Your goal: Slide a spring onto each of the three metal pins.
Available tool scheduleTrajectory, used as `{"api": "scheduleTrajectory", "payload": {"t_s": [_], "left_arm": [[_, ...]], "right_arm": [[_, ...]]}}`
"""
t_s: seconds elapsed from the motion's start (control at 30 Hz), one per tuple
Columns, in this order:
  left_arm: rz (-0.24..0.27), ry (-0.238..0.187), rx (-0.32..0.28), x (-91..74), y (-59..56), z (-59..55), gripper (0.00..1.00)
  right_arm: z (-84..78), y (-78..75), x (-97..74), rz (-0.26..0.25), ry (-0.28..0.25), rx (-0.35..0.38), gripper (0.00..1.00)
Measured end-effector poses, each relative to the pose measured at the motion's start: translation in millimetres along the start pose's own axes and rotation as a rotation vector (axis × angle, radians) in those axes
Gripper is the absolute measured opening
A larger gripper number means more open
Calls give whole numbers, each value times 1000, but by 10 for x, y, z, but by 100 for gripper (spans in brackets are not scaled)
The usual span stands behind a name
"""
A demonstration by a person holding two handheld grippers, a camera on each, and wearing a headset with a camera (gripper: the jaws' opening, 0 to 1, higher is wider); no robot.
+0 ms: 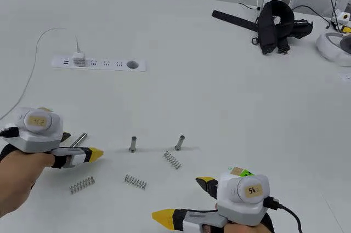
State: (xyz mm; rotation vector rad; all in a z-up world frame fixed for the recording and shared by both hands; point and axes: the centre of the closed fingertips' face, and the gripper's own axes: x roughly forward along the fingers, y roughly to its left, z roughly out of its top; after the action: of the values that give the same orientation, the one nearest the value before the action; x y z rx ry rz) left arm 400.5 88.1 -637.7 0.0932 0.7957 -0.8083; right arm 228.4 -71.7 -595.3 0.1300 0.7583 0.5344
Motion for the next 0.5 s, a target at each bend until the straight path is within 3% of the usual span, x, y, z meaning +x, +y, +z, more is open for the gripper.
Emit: {"api": "scheduleTrajectory", "payload": {"t_s": [0.5], "left_arm": [[50, -4, 13, 61, 89, 37, 43]], "right_arm": [[-31, -5, 15, 2, 2, 16, 89]]}}
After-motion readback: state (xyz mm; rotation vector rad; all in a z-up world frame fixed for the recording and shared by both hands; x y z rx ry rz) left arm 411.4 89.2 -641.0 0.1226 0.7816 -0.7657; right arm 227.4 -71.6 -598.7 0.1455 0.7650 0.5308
